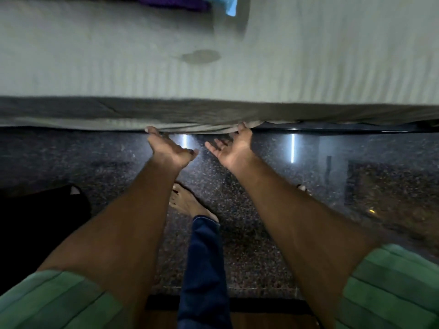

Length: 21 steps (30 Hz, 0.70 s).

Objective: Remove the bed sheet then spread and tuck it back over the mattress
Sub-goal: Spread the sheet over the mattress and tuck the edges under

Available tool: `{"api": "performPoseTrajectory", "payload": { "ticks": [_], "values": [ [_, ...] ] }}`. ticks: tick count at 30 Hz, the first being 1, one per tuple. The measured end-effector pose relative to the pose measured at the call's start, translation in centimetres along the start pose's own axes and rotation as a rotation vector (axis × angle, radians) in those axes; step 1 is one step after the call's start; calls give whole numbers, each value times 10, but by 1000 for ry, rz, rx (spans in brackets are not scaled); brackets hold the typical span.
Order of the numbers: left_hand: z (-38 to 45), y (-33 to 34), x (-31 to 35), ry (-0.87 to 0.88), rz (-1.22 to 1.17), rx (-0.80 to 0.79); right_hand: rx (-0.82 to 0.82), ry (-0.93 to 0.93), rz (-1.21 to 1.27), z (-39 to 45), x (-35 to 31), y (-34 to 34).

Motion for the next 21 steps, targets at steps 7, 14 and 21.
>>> {"api": "performPoseTrajectory", "payload": {
  "ticks": [7,14,21],
  "values": [
    [21,-19,50,-74,-105,5,214,-227,66,40,30,37],
    [1,-24,83,-50,-99,-25,388,-315,-95,25,45,65],
    [16,-33,75,-33,170,207,280,-96,-90,80,54,34]
  ]
}}
Point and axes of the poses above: each hand's wrist, its own z-axis towards the middle knuckle, its own y-axis out of the palm, x = y × z, the point moved 1 cm from there along z, towards the middle knuckle, and after that the axes turned 2 degrees about -x, right-handed, at the moved point
